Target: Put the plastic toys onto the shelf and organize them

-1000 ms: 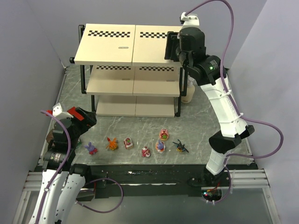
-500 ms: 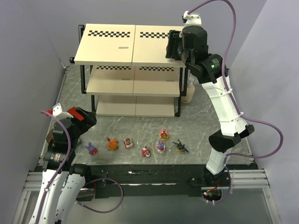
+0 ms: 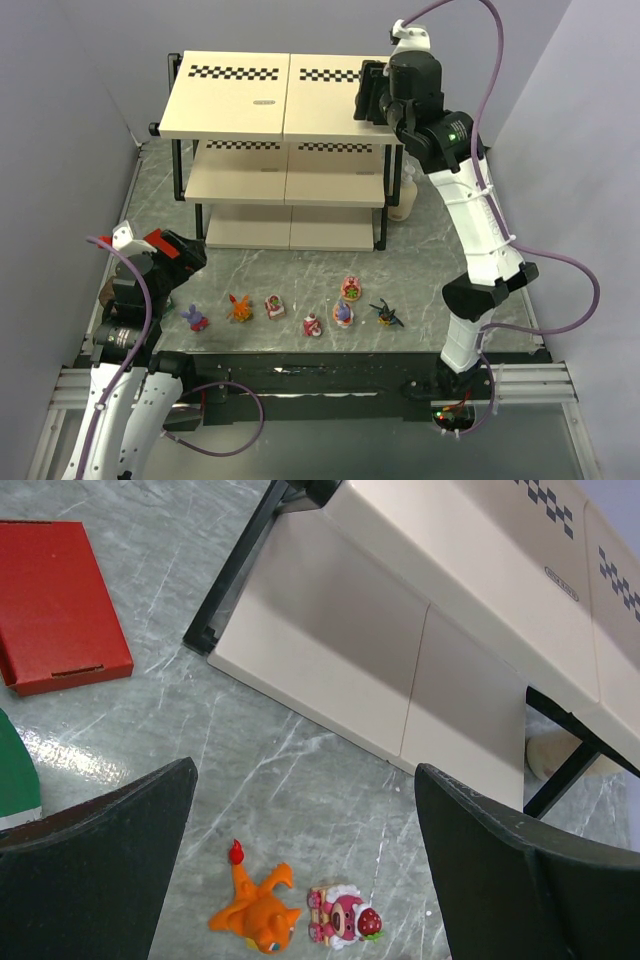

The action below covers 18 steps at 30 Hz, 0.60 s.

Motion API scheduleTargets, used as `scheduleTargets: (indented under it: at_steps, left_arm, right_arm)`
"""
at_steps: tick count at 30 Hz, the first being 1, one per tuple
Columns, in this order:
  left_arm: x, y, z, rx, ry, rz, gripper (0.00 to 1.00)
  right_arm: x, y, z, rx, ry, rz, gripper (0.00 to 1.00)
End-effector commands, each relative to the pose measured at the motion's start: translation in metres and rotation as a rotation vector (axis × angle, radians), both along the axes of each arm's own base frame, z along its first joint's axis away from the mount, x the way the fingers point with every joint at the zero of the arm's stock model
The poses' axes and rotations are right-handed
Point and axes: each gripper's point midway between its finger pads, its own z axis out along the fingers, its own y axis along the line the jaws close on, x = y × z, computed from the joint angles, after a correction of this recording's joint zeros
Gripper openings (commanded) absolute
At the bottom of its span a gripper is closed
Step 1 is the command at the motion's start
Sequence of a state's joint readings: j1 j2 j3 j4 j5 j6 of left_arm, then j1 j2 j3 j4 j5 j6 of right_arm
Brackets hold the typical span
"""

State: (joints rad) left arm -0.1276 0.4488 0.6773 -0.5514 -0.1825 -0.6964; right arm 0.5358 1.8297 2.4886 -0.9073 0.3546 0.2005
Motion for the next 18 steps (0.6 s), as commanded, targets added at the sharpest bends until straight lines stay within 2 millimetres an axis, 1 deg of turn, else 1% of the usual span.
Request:
scheduleTargets:
  at_steps: [1,3,7,9,12,16,18]
  left_arm:
    - [0.001,0.003,0.014,-0.01,-0.035,0.018,0.96]
    - [0.001,0.003,0.014,-0.008,-0.035,0.019,0.96]
    - [0.001,0.003,0.014,-0.01,-0.034,0.018,0.96]
    - [0.001,0.003,0.014,-0.01,-0.034,0.021,0.96]
    - [0.001,0.004,0.014,-0.009,-0.032,0.024,0.96]
    - [0.001,0.004,0.014,-0.009,-0.035,0.024,0.96]
    - [0.001,0.004,0.014,-0.01,-0.034,0.022,0.97]
  right_arm:
    - [0.003,-0.003,-0.028,-0.069,0.087,0.001,0.62]
    - [0.004,-0.002,-0.035,-0.084,0.098,0.006,0.64]
    - [0.006,0.006,-0.044,-0.101,0.107,0.057,0.66]
    - [0.007,0.009,-0.042,-0.102,0.096,0.072,0.67]
    - [0.008,0.016,-0.045,-0.11,0.096,0.115,0.68]
    - [0.008,0.018,-0.046,-0.117,0.094,0.133,0.74]
    - [0.008,0.017,-0.046,-0.12,0.093,0.126,0.74]
